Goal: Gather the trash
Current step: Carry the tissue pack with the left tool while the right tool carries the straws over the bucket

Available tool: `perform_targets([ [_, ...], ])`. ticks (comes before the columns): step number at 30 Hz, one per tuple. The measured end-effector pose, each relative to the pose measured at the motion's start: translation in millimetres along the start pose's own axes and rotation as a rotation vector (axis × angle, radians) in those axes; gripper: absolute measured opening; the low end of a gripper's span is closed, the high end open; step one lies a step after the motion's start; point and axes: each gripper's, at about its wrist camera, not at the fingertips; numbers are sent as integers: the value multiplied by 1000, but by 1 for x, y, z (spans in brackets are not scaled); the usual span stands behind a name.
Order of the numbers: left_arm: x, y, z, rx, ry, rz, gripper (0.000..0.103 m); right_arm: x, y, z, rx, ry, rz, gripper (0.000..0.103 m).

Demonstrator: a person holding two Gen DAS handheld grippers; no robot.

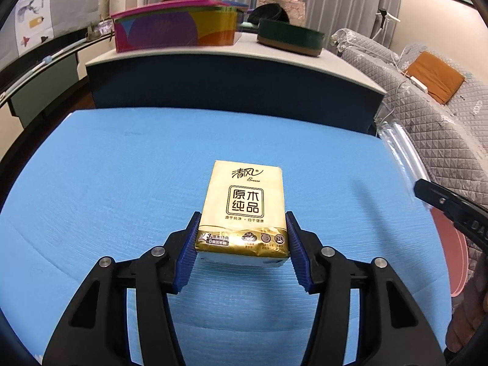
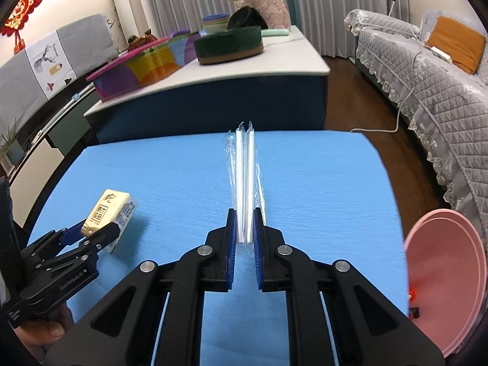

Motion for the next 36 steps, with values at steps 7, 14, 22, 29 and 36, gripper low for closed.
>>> perform_targets([
  [7,-16,-17,2,15,-31,-32,52,-46,-9,-5,22,-53,-14,11],
  [14,-34,-38,5,36,-66,-73,53,-83,-26,-4,29,-82,-54,11],
  [22,-46,-62,5,65,-89,-116,52,-119,-53,-8,34,-108,-98,11],
  [29,-49,-87,3,104,-93,-142,52,-131,-82,-21,68,-128,-151,11],
  [36,-49,-112,0,148,-98,-170,52,-143,-114,-34,118,-150,-191,11],
])
Point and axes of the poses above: each gripper's, at about its wrist camera, not at the fingertips, and x roughly the way its jaws point, y to its left, z to its top, and after that the axes turned 2 degrees about x, right-handed
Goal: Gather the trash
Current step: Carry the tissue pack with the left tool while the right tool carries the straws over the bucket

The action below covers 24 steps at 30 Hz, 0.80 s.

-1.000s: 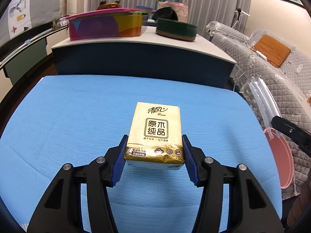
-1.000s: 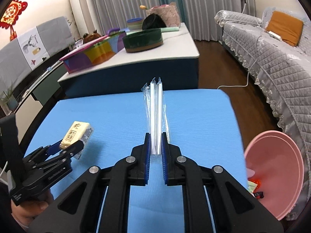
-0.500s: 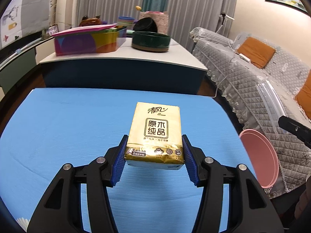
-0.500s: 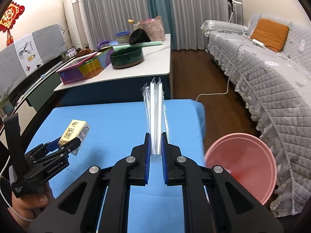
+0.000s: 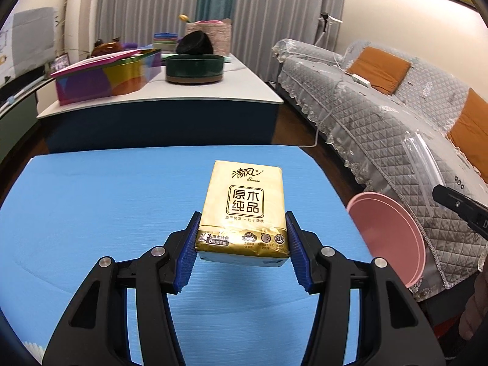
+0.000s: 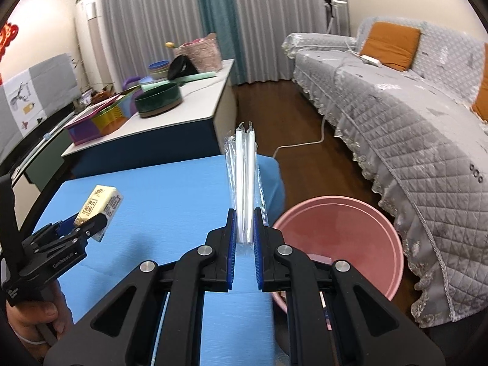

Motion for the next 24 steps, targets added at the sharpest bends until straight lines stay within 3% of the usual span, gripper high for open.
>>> perform_targets([
  [24,15,-109,28,103,-7,-136,52,-22,-103,-5,160,-41,-89,11],
])
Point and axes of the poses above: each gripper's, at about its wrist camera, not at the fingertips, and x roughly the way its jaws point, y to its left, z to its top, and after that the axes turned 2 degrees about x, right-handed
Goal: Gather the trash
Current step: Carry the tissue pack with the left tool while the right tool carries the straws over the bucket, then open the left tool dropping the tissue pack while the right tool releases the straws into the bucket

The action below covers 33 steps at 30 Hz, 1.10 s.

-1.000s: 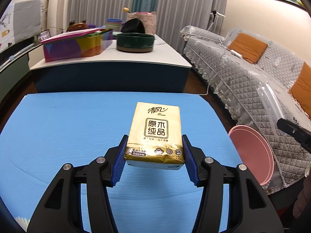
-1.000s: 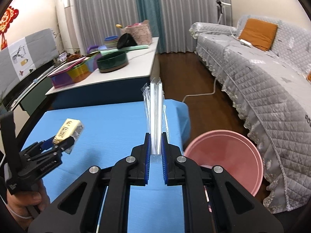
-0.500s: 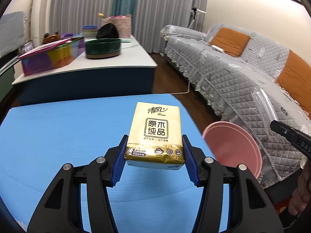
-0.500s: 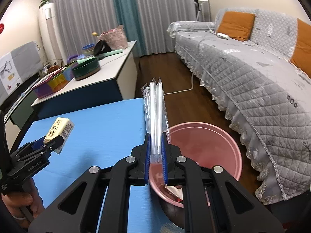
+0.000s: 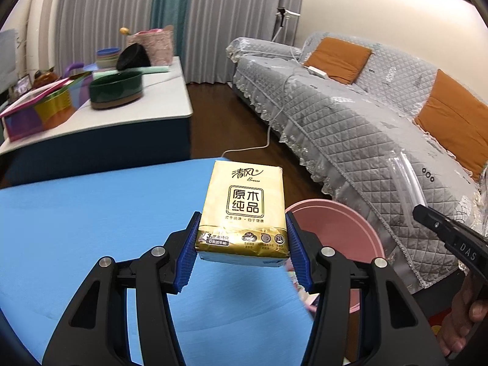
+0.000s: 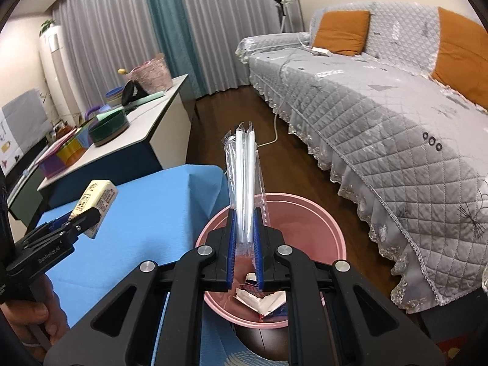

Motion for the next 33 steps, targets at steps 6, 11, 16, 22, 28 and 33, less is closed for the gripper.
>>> perform_targets([
  [6,11,-33,8,35,3,-35,52,2,-16,7,47,-2,-19,11],
  [11,23,-54,9,54,17,-49,53,6,-25,13,59,-9,-48,11],
  [16,37,-68,12,70,33,-60,52,13,-32,16,65,-2,-64,11],
  [22,51,-76,14,79,52,-68,53,22,-42,18,89,9,-71,11],
  [28,59,-80,15,83,84,-92,55,28,-48,20,109,22,-92,25],
  [33,56,-76,13,79,81,-90,58,26,-51,21,122,7,-108,43],
])
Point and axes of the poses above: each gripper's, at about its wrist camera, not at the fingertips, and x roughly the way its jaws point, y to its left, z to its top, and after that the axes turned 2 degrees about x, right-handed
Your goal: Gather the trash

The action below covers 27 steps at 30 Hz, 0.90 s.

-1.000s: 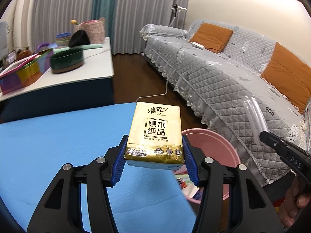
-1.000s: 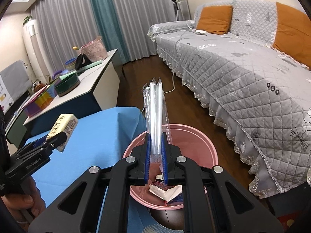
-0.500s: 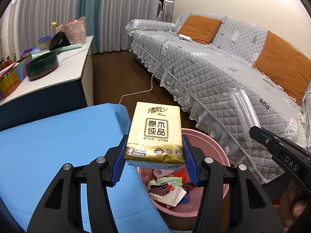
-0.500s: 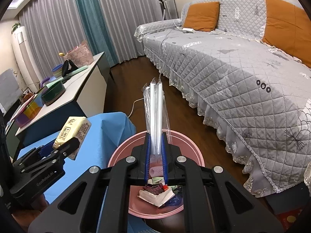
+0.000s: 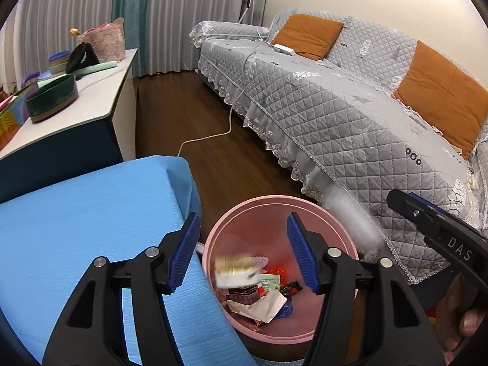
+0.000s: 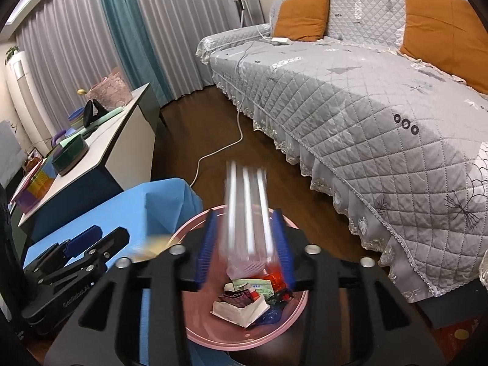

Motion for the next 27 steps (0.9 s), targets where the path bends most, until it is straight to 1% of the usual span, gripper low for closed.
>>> perform_targets([
  [9,-24,21,-5,-21,-17,23,58,-9,4,-1,15,-16,-2,46],
  [12,-37,28,-7,-26,-24,29,58,-14,9,-3,9,-22,1,50],
  [14,-48,32,-9,-27,-30,31,58,-19,12,-4,1,-28,2,51],
  [17,-63,35,-12,-30,-48,31,60,-32,22,-3,-44,-59,-12,54],
  [20,-80,38,-17,-43,-66,27,62,-49,31,1,-67,-87,0,57],
  [22,-91,41,-21,-53,-78,23,63,-62,36,2,-84,-113,-6,62],
  [24,-102,44,-25,-58,-88,22,64,-75,40,2,-91,-130,-6,64],
  [27,-119,50,-34,-65,-104,21,68,-93,46,-2,-106,-146,-10,70],
])
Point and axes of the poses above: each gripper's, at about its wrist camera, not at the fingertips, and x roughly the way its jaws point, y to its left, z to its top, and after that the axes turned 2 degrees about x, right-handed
